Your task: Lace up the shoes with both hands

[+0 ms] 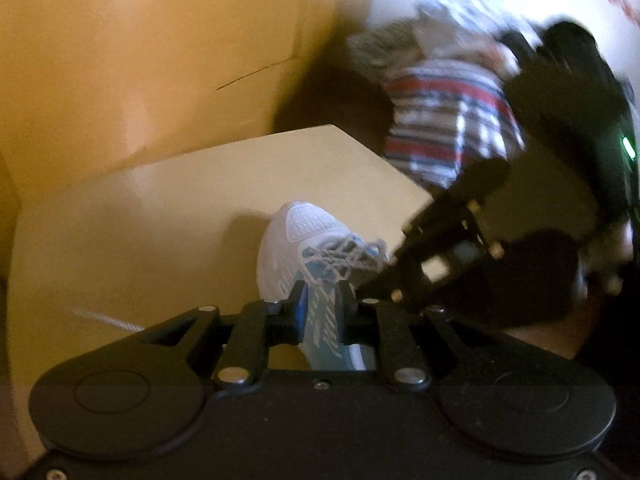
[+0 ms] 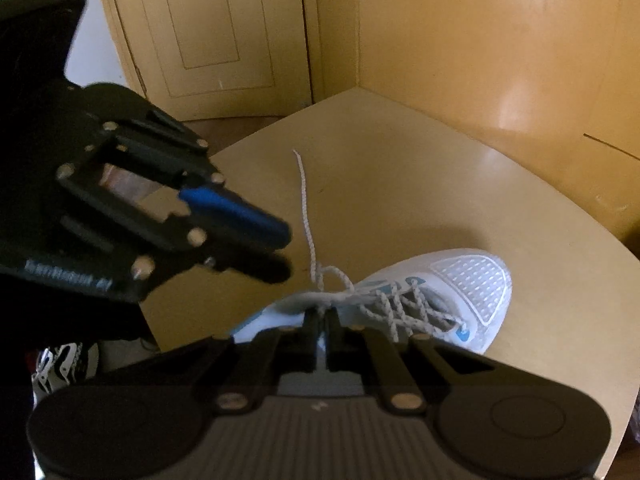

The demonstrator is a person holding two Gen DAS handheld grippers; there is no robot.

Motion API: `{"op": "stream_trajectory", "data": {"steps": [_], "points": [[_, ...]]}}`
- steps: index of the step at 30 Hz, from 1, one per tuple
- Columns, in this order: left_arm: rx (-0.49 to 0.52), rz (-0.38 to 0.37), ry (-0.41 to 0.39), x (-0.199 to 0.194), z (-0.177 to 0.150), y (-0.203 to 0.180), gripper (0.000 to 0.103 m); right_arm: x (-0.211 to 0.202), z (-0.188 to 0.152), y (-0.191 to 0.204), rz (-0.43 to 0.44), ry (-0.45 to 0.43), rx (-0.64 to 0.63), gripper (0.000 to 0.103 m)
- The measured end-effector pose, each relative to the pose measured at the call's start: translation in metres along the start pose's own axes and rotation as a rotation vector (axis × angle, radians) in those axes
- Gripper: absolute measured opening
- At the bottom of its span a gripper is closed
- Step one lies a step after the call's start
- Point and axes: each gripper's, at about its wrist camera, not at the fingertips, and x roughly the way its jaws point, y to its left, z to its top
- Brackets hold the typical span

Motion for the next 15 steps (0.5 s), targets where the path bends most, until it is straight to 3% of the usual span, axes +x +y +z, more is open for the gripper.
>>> {"op": "stream_trajectory", "data": {"steps": [5, 15], "points": [[-0.196, -0.070, -0.011, 0.007, -0.002, 0.031, 0.011, -0.004, -0.001, 0.000, -0.001, -0.002, 0.003, 0.004], [-0.316, -0.095, -0.039, 0.005, -0.006, 0.055, 0.008, -0.008, -0.003, 0.000, 0.001, -0.010, 0.012, 0.004]]}}
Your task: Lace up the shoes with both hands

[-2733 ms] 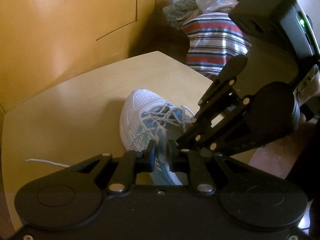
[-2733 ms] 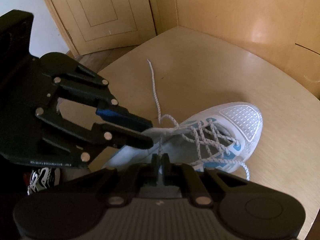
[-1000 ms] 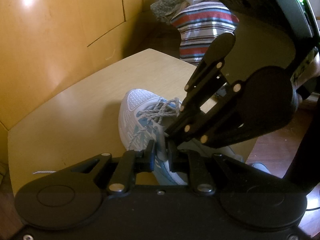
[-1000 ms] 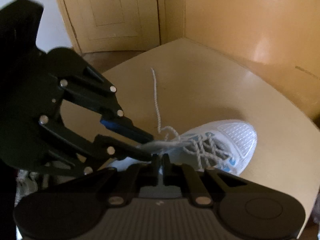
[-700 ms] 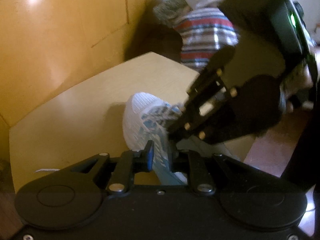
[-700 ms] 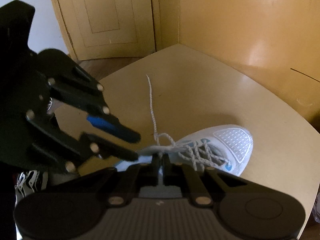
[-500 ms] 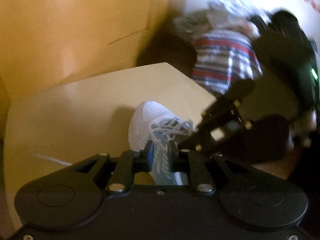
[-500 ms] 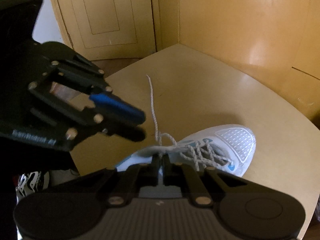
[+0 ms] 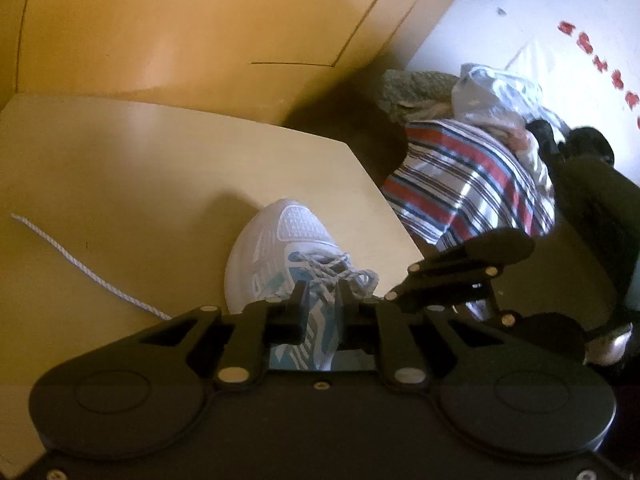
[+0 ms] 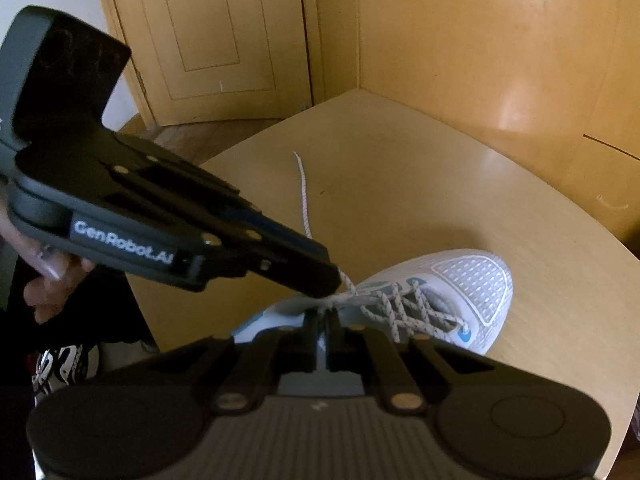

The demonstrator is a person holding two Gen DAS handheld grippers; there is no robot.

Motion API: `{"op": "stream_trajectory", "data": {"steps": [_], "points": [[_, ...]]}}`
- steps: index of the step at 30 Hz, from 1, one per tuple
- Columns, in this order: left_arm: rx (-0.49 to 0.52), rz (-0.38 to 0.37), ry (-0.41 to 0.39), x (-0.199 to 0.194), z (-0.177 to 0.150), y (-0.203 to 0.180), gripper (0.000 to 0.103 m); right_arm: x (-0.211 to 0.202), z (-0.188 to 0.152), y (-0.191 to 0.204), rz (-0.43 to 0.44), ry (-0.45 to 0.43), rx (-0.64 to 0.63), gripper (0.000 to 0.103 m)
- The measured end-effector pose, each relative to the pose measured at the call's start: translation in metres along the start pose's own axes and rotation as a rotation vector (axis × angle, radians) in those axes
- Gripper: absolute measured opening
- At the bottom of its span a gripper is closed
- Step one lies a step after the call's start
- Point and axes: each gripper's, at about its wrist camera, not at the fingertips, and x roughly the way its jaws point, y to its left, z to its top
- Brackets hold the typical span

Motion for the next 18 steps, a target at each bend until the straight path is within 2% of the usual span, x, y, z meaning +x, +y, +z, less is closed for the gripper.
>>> {"op": "stream_trajectory", "data": {"steps": [2, 5, 7, 8, 11, 14, 18], "points": [[-0.047, -0.006, -0.005, -0.007, -0.007, -0.001, 0.005, -0.001, -0.001, -0.001, 0.000, -0.003, 0.012, 0.005], [-0.024, 0.002, -0.029, -0.023, -0.019, -0.017, 0.001, -0.003, -0.002, -0.001, -0.005, -0.012, 0.017, 0.007], [-0.002, 0.021, -0.040, -0.027, -0.020, -0.027, 0.001, -0.007, -0.003, -0.001, -0.018, -0.020, 0.021, 0.021], [0.010, 0.032, -0.048, -0.029, -0.020, -0.033, 0.000, -0.011, -0.004, 0.000, -0.030, -0.025, 0.023, 0.032], [0.056, 0.085, -0.121, -0.048, -0.014, -0.037, 0.000, -0.034, -0.013, -0.001, -0.064, -0.078, 0.017, 0.034], [0.082, 0.129, -0.194, -0.072, -0.007, -0.034, 0.000, -0.051, -0.025, -0.006, -0.096, -0.100, 0.021, 0.044], [0.058, 0.065, -0.167, -0.073, -0.007, -0.031, 0.000, -0.053, -0.038, -0.010, -0.135, -0.087, 0.029, 0.044]]}}
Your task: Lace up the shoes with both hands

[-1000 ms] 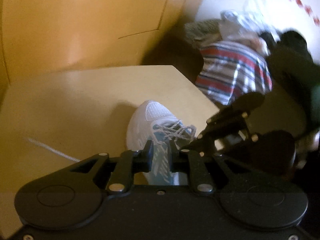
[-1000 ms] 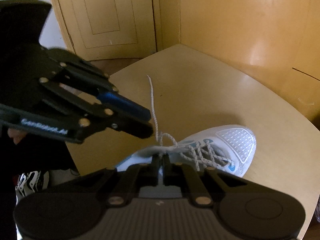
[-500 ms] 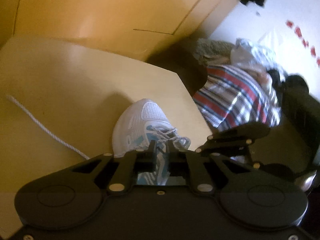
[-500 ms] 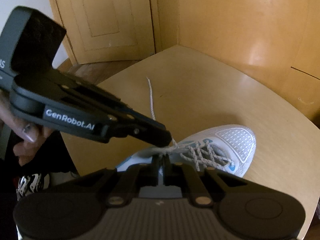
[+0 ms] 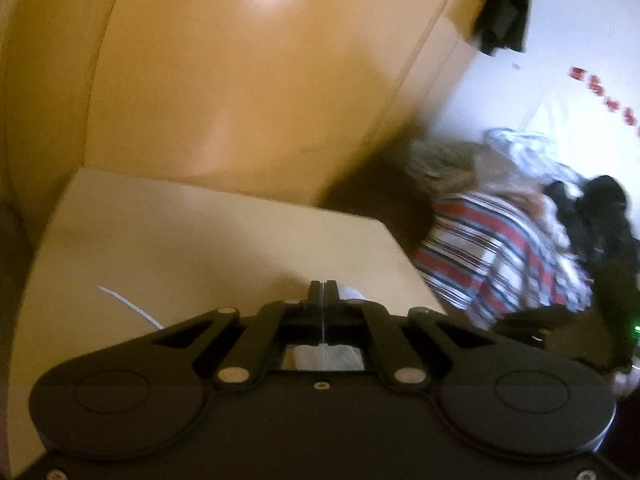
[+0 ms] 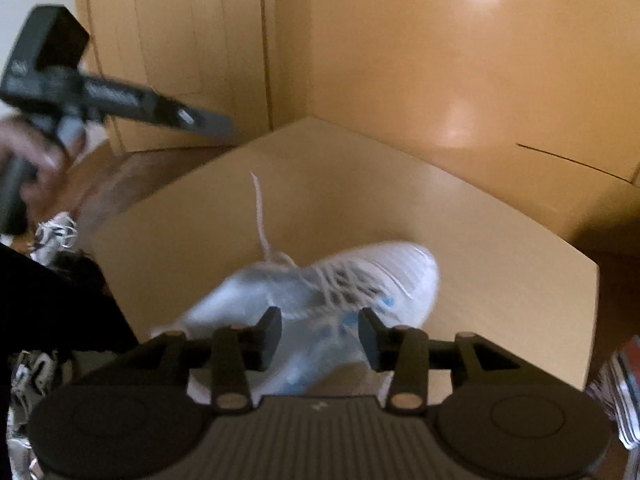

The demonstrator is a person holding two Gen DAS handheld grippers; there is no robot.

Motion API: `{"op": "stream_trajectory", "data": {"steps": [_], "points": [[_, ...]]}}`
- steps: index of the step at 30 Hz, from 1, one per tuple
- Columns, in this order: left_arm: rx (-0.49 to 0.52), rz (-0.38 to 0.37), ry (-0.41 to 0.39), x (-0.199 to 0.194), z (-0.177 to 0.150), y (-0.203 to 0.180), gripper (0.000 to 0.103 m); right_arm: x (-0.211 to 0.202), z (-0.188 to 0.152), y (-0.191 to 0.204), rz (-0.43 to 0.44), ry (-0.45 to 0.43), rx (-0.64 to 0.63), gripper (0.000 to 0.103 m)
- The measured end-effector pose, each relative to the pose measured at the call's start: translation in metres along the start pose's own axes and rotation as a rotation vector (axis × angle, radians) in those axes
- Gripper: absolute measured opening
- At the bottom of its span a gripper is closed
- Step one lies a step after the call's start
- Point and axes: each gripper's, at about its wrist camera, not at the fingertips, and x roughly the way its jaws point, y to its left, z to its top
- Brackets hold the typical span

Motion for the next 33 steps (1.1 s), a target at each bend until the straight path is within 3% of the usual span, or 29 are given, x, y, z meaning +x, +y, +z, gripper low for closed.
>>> {"op": "stream_trajectory", "data": {"steps": [4, 15, 17, 21, 27, 33], "points": [[-0.007, -0.049, 0.075, 0.023, -0.024, -0.016, 0.017, 0.005, 0.000, 0.006, 0.009, 0.032, -0.018, 0.044], [-0.104, -0.064, 0.149, 0.062, -0.038, -0.023, 0.016, 0.015, -0.001, 0.013, -0.006, 0.065, -0.058, 0.044], [-0.135, -0.069, 0.155, 0.066, -0.039, -0.020, 0.008, 0.016, -0.001, 0.012, -0.011, 0.068, -0.060, 0.044], [-0.087, -0.038, 0.106, 0.056, -0.035, -0.029, 0.001, 0.017, -0.003, 0.009, -0.023, 0.063, -0.050, 0.044], [-0.003, 0.027, 0.029, 0.024, -0.021, -0.029, 0.000, 0.017, -0.006, 0.004, -0.024, 0.057, -0.034, 0.046], [0.018, 0.197, -0.120, -0.035, -0.002, 0.007, 0.000, 0.017, -0.006, 0.001, -0.033, 0.059, -0.022, 0.050]]}}
